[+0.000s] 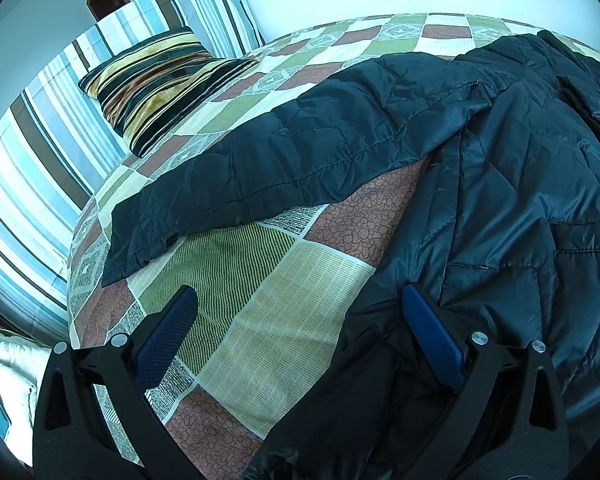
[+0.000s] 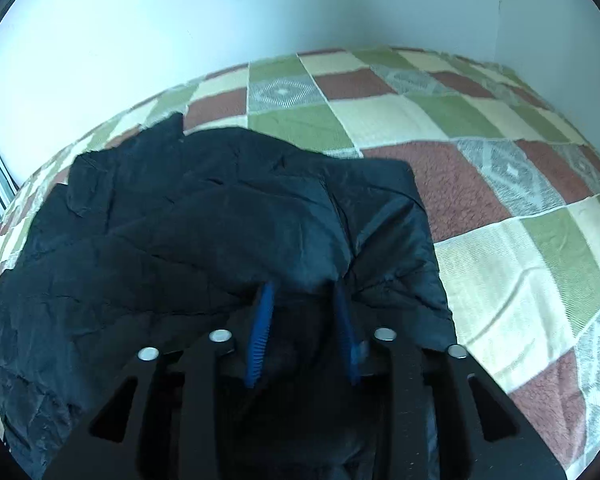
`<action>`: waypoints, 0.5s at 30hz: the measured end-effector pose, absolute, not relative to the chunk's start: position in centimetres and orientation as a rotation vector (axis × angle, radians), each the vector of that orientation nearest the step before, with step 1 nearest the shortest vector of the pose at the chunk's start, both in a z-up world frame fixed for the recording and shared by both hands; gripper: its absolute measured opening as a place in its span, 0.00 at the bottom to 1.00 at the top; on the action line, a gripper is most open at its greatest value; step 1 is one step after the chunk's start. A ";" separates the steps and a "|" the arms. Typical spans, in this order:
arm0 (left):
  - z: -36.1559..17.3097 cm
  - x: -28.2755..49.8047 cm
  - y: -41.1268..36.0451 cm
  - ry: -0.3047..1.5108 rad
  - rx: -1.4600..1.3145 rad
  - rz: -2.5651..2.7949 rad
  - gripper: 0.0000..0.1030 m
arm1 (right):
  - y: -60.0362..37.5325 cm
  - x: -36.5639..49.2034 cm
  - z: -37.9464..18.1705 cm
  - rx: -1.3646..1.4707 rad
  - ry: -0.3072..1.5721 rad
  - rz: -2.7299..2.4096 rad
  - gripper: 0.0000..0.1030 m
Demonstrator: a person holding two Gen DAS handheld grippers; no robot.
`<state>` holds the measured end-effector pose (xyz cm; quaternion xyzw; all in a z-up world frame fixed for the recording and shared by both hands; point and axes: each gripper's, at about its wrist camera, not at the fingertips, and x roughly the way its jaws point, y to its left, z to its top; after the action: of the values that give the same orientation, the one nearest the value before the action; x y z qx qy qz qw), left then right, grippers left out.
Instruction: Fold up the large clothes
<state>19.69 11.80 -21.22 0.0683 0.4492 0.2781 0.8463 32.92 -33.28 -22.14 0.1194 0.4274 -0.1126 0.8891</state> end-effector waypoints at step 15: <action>-21.2 19.8 11.7 0.947 0.151 0.590 0.98 | -31.0 23.4 -20.7 0.249 0.881 -0.232 0.57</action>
<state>19.77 11.68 -21.22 0.0717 0.4489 0.2798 0.8456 23.44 -31.03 -20.70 0.1199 0.4244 -0.1118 0.8905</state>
